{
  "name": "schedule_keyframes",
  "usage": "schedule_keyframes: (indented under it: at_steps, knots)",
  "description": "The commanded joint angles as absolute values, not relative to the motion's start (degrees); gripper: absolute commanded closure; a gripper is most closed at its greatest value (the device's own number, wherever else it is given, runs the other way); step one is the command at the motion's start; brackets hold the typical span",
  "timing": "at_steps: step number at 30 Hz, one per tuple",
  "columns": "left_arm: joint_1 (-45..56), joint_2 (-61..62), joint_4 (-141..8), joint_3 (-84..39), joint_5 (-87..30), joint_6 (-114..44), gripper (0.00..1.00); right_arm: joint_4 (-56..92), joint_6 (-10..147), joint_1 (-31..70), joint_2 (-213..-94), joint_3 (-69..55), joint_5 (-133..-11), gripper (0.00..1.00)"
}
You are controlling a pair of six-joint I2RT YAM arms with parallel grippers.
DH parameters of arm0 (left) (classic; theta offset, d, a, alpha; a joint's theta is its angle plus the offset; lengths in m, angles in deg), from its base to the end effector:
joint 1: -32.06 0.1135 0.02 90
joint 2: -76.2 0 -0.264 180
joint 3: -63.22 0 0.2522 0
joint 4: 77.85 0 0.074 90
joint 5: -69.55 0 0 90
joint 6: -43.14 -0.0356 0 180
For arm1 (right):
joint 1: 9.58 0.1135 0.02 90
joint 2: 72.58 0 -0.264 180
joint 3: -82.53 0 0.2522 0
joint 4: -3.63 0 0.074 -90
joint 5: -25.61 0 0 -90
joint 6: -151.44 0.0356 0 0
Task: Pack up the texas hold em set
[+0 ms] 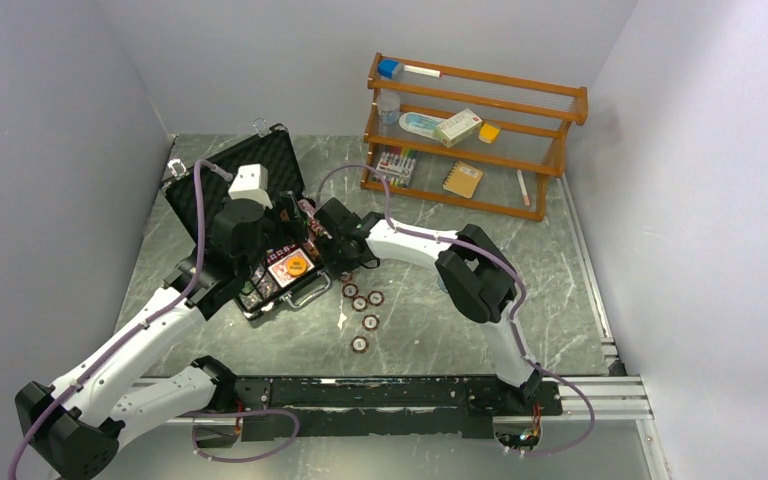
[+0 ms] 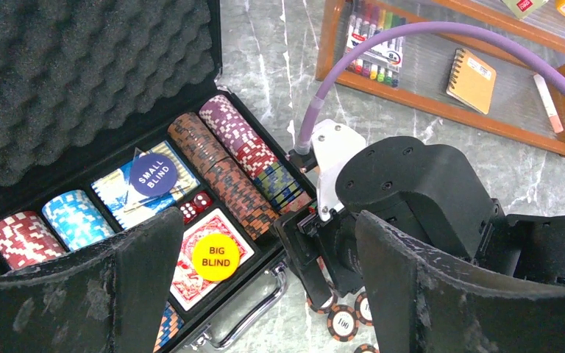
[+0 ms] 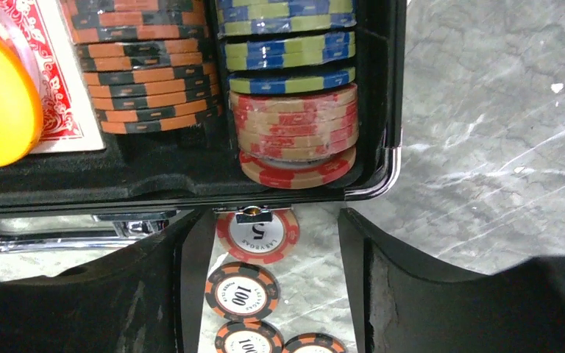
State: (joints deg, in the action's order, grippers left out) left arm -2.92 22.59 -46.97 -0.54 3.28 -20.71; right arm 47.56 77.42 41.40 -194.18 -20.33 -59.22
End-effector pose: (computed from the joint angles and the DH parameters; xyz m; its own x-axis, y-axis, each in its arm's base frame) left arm 0.1814 -0.1094 0.3327 -0.3557 -0.2435 -0.9023 0.0665 0.9564 -0.2843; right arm 0.2842 0.3456 0.1601 -0.7435 -0.4821 -0.4634 -0.5648 0.8237 0.0494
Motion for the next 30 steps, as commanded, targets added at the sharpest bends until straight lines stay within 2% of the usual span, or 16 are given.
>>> schedule_keyframes:
  at_steps: [1, 8, 13, 23, 30]
  knots:
    - [-3.1, 22.7, -46.9, -1.8, 4.7, -22.0, 0.1, 47.7, 76.5, 41.5, -196.9, -21.5, -57.2, 0.36]
    - [-3.1, 22.7, -47.0, -1.7, 5.0, -22.3, 0.09, 52.0, 77.7, 41.4, -197.1, -21.5, -54.7, 0.55]
    - [-3.1, 22.7, -47.3, -1.3, 5.0, -22.3, 0.09, 55.0, 78.8, 40.1, -194.1, -17.5, -54.7, 0.58]
    - [-3.0, 23.1, -47.8, -0.3, 4.8, -22.5, 0.09, 61.4, 77.2, 36.2, -186.6, -8.8, -56.0, 0.57]
    - [-3.0, 23.6, -48.5, 0.8, 4.6, -22.2, 0.09, 65.0, 76.9, 35.3, -187.1, -8.9, -59.7, 0.42]
